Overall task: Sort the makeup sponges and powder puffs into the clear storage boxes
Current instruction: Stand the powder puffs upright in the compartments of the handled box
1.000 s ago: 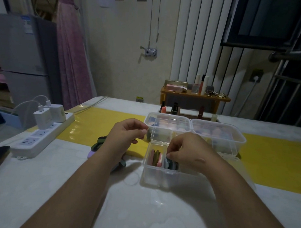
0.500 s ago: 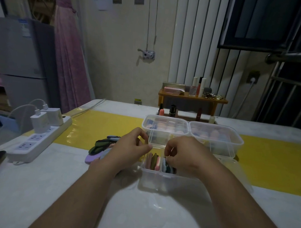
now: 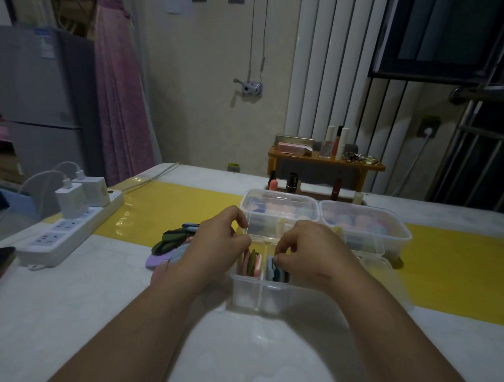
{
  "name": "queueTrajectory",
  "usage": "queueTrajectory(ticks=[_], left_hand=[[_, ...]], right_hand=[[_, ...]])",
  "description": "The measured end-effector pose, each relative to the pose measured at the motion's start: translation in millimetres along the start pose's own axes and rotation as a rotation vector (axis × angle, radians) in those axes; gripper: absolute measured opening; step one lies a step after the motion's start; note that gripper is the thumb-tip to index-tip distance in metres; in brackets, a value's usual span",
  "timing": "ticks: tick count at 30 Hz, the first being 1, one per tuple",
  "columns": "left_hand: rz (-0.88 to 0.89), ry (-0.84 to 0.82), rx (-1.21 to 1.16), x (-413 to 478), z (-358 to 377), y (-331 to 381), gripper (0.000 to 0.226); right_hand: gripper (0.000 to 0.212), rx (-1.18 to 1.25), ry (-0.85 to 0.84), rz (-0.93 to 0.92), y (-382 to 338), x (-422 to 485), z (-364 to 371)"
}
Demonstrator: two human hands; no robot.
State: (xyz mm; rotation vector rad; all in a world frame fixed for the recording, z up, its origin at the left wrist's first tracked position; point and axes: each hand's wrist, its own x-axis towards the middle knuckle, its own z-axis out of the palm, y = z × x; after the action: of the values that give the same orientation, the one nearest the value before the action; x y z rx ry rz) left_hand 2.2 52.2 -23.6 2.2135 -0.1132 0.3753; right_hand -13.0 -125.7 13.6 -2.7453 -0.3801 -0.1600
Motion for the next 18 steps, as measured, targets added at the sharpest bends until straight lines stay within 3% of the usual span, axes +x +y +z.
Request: queueTrajectory(ticks=[8, 11, 18], left_hand=[[0.04, 0.005, 0.123, -0.5, -2.8, 1.2, 0.013], [0.081, 0.081, 0.226, 0.2, -6.8, -0.1, 0.005], [0.073, 0.275, 0.487, 15.3, -16.0, -21.8, 0.013]], right_hand=[[0.013, 0.083, -0.038, -0.015, 2.0, -2.1, 5.0], [0.008, 0.203, -0.02, -0.025, 5.5, 0.9, 5.4], [0.015, 0.292, 0.106, -0.039, 10.9, 1.3, 5.7]])
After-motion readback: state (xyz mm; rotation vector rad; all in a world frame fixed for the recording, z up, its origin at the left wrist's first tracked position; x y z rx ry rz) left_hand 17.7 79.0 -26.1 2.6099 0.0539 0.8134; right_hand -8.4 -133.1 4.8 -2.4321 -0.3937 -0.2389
